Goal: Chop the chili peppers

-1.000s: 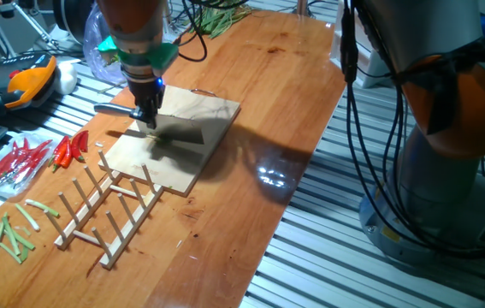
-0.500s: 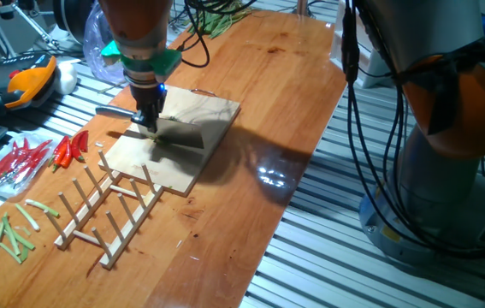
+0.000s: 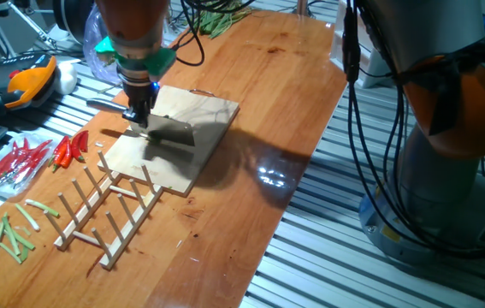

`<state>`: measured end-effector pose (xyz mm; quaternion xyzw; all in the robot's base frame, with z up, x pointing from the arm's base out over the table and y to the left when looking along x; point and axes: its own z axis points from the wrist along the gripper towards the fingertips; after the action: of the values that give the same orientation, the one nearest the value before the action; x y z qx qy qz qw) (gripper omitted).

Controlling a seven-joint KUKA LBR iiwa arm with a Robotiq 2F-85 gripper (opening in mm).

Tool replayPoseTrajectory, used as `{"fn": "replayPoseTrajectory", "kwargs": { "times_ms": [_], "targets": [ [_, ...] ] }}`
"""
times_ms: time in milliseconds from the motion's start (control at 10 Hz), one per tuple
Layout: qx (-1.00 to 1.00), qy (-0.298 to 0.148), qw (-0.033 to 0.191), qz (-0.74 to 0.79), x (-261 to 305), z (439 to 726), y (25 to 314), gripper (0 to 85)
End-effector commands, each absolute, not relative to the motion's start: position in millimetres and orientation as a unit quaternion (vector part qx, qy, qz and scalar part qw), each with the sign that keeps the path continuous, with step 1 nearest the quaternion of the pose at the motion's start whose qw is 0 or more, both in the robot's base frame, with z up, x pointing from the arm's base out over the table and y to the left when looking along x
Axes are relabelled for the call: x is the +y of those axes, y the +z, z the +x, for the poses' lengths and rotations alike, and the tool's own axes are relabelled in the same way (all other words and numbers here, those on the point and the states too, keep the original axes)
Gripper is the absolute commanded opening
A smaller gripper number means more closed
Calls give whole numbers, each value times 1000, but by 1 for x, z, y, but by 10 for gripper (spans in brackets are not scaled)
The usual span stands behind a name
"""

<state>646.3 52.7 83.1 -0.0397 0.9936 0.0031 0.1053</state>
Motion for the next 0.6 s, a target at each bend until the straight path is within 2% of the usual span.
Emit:
{"fn": "replayPoseTrajectory", "kwargs": {
  "times_ms": [0,300,500],
  "targets": [
    [994,5,103,-38,54,644,84,0],
    [992,3,124,-24,60,637,76,0],
    [993,-12,119,-26,64,631,69,0]
  ]
}}
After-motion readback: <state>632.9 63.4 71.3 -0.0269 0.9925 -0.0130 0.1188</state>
